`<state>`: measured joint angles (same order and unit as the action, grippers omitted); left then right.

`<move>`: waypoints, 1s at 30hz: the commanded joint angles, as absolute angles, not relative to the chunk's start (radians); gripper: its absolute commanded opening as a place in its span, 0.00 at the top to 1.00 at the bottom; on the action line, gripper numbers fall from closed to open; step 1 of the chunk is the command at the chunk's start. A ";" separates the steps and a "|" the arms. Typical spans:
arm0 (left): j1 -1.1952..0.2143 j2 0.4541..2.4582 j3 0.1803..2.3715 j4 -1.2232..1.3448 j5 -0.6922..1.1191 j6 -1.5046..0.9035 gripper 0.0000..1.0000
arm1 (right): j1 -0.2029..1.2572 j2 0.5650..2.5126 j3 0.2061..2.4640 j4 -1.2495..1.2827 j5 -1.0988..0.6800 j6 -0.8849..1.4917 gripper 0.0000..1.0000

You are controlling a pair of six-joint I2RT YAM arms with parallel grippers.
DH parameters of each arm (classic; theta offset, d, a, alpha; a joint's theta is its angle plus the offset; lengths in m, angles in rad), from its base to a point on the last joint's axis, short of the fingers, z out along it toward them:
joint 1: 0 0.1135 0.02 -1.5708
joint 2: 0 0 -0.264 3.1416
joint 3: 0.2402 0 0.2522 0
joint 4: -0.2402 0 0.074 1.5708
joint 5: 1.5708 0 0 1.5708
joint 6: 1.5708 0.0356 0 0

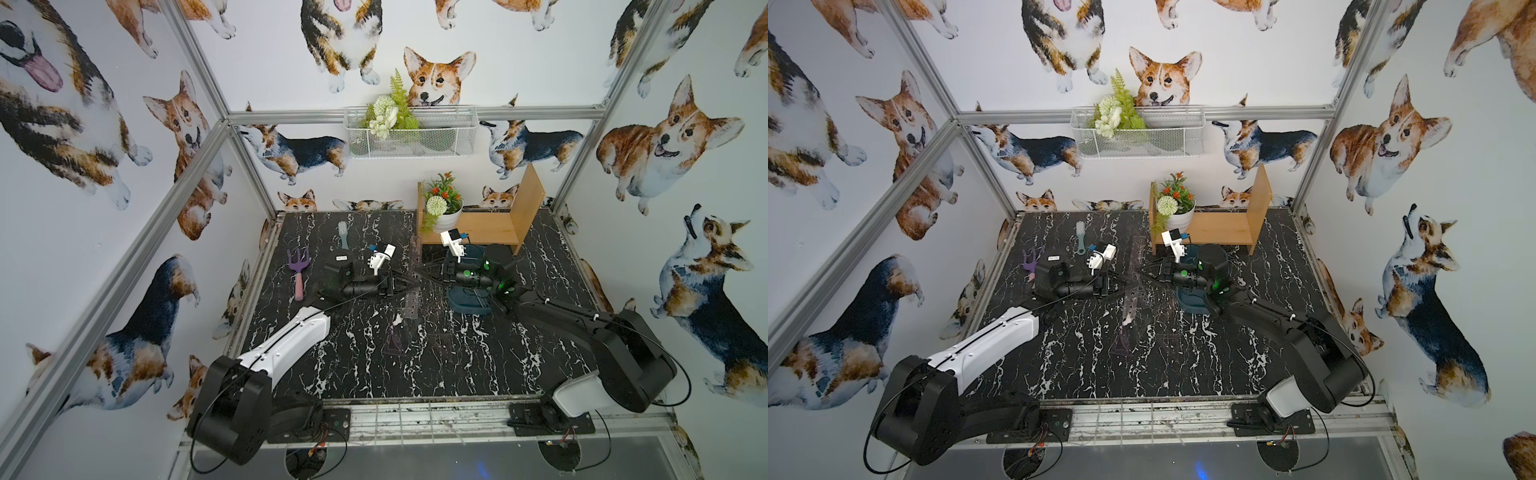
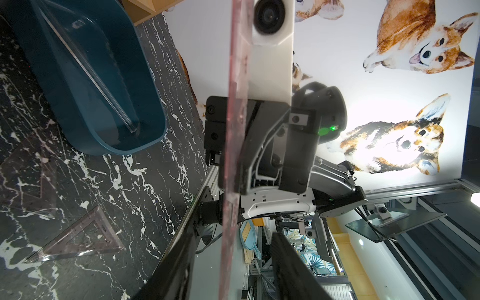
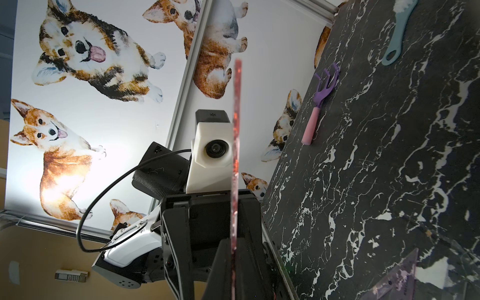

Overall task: Put the scattered rulers into the storage box
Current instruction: Pick up the ruler from the center of the board, then place the ruler in the storage box.

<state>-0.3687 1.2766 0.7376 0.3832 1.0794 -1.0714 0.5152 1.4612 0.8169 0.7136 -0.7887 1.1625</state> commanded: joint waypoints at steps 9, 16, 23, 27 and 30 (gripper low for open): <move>-0.349 1.246 0.810 0.129 1.001 -0.882 0.51 | 0.390 1.346 0.839 0.337 -0.780 0.913 1.00; -0.347 1.247 0.866 -0.064 0.909 -0.754 0.53 | 0.293 1.290 0.860 0.129 -0.756 0.777 1.00; -0.345 1.273 0.913 -0.247 0.781 -0.631 0.56 | 0.236 1.279 0.921 -0.063 -0.687 0.638 1.00; -0.347 1.284 0.933 -0.320 0.707 -0.583 0.57 | 0.217 1.287 0.954 -0.148 -0.628 0.571 1.00; -0.345 1.294 0.944 -0.355 0.668 -0.559 0.57 | 0.205 1.298 0.970 -0.186 -0.598 0.537 1.00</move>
